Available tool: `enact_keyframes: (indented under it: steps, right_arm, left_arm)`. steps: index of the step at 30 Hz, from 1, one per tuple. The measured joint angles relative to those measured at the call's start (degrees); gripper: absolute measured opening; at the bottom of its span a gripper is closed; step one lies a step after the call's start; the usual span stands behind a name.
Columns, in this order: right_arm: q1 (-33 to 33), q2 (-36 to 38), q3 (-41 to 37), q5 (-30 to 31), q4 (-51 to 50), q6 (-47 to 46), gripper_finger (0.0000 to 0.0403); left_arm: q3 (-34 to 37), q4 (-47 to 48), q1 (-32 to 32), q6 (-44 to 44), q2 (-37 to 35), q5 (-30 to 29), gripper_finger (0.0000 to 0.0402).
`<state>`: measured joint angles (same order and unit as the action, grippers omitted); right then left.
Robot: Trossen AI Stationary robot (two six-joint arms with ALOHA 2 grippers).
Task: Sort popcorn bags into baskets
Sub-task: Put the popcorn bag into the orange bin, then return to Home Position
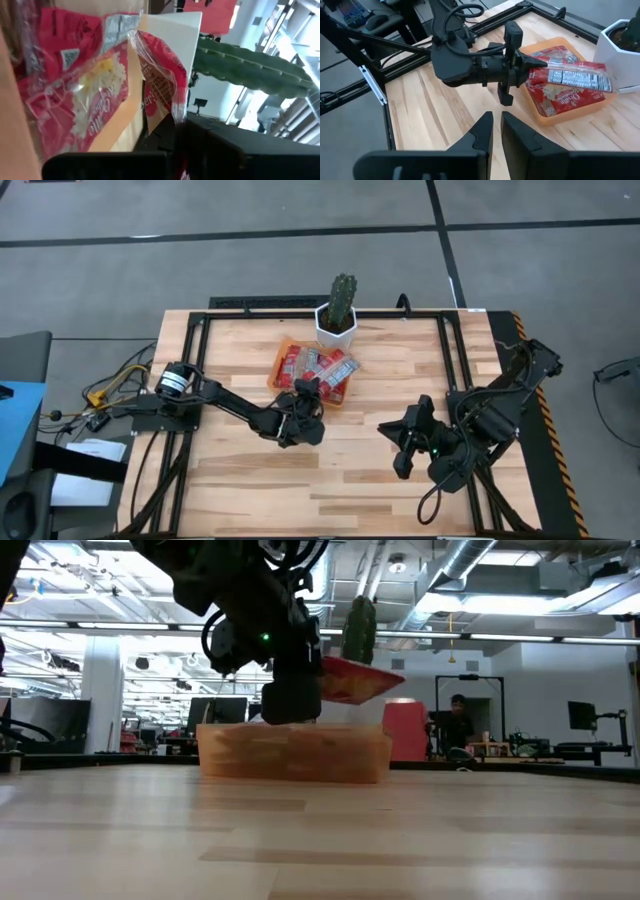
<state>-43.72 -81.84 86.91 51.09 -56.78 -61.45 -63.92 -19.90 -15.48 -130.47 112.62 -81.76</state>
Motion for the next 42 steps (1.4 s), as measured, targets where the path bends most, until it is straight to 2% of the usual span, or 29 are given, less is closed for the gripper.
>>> enact_keyframes:
  steps: [5, 13, 19, 23, 28, 34, 36, 42]
  right_arm:
    - [0.0, 0.0, 0.0, 0.0, 0.0, 0.0, 0.0062]
    - [0.0, 0.0, 0.0, 0.0, -0.2, 0.0, 0.0062]
    - [0.0, 0.0, 0.0, -0.2, -1.1, -0.6, 0.0062]
    - [0.8, -0.5, -0.2, -0.4, -4.1, -5.3, 0.0062]
    - [4.2, -4.7, -1.0, -4.7, -6.6, -7.3, 0.0062]
    - [11.5, -11.6, -1.0, -9.4, -8.1, 0.5, 0.0062]
    - [14.7, -12.9, -1.1, -13.0, -8.6, 4.5, 0.0062]
    - [23.7, -15.8, -0.9, -19.8, -6.1, 22.1, 0.0061]
  left_arm:
    - [0.3, 0.0, 0.2, 0.3, 0.0, 0.1, 0.0032]
    - [0.3, -0.1, -0.1, 1.8, 0.0, 0.2, 0.0117]
    - [0.3, -0.6, -3.7, 2.7, -0.2, 0.5, 0.0177]
    - [0.3, -0.6, -5.8, 2.8, -0.6, 0.7, 0.0209]
    - [0.4, -1.6, -7.7, 4.6, -2.9, -0.1, 0.0240]
    - [0.4, 2.6, -10.2, 4.6, -7.9, -1.5, 0.0264]
    - [0.4, 3.8, -11.6, 4.7, -10.2, -1.4, 0.0268]
    - [0.4, 19.0, -16.0, 8.1, -19.9, 2.5, 0.0271]
